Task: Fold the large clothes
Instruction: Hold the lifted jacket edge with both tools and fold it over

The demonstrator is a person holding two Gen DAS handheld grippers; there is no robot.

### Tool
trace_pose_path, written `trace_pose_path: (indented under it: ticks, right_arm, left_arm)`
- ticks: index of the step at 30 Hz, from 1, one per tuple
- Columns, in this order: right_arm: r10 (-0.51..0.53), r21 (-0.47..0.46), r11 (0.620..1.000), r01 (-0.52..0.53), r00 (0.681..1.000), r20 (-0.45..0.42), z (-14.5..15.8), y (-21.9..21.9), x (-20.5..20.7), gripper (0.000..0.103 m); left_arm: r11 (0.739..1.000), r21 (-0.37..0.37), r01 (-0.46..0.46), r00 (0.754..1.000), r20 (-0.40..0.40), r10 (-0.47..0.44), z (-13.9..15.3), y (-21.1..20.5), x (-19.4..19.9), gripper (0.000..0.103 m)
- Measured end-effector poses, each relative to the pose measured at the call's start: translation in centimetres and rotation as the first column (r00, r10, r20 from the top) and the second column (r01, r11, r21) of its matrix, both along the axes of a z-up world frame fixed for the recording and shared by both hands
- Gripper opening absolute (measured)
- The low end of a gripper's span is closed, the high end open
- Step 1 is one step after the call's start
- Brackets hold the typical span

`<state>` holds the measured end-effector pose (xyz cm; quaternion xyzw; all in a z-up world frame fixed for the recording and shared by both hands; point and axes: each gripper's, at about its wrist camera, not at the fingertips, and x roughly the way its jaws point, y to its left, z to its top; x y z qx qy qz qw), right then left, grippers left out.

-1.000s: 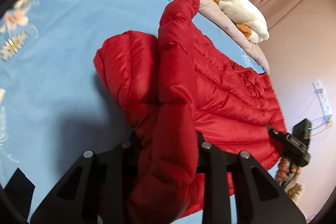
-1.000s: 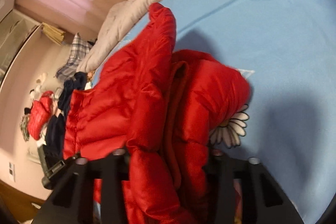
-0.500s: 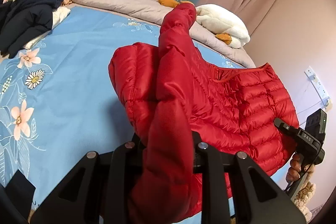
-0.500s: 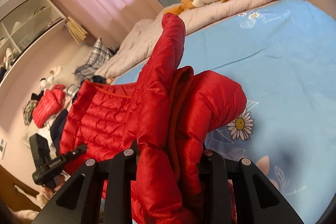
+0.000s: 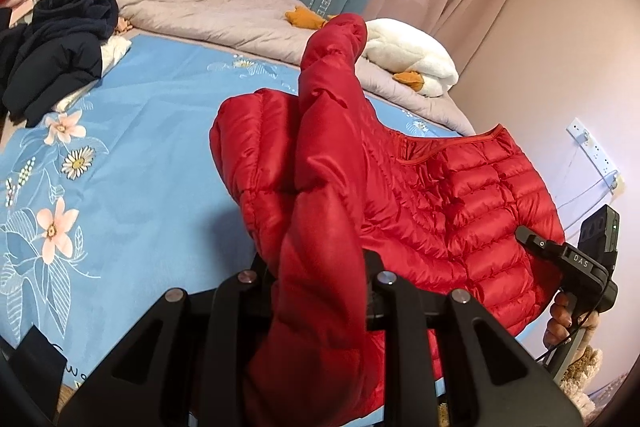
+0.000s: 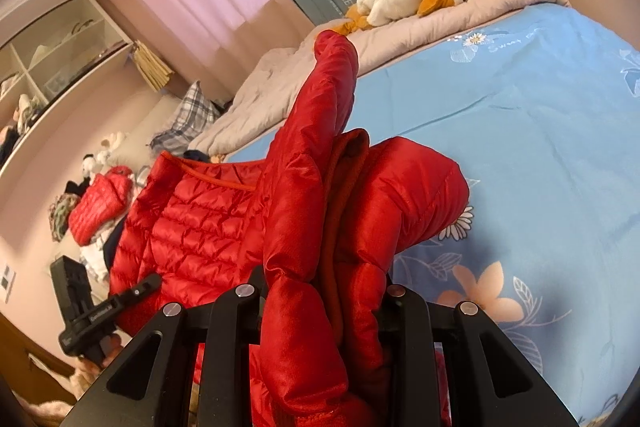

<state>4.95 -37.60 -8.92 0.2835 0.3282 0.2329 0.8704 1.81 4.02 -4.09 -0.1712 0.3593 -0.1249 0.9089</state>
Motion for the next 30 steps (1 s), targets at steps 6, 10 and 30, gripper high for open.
trace_pose_path:
  ticks: [6, 10, 30]
  right_arm:
    - [-0.002, -0.012, 1.000, 0.002, 1.000, 0.026, 0.3, 0.0, -0.3, 0.030]
    - [-0.003, -0.018, 1.000, 0.003, 1.000, 0.027, 0.4, 0.0, -0.3, 0.030]
    - [0.012, -0.042, 0.999, -0.011, 0.999, 0.045, 0.8, 0.1, 0.0, 0.030]
  left_arm:
    - [1.000, 0.006, -0.002, 1.000, 0.021, 0.001, 0.4, 0.4, -0.4, 0.023]
    - [1.000, 0.008, 0.001, 1.000, 0.029, -0.001, 0.5, 0.6, -0.8, 0.023]
    - [1.000, -0.008, -0.021, 0.999, 0.041, 0.021, 0.9, 1.8, -1.8, 0.023]
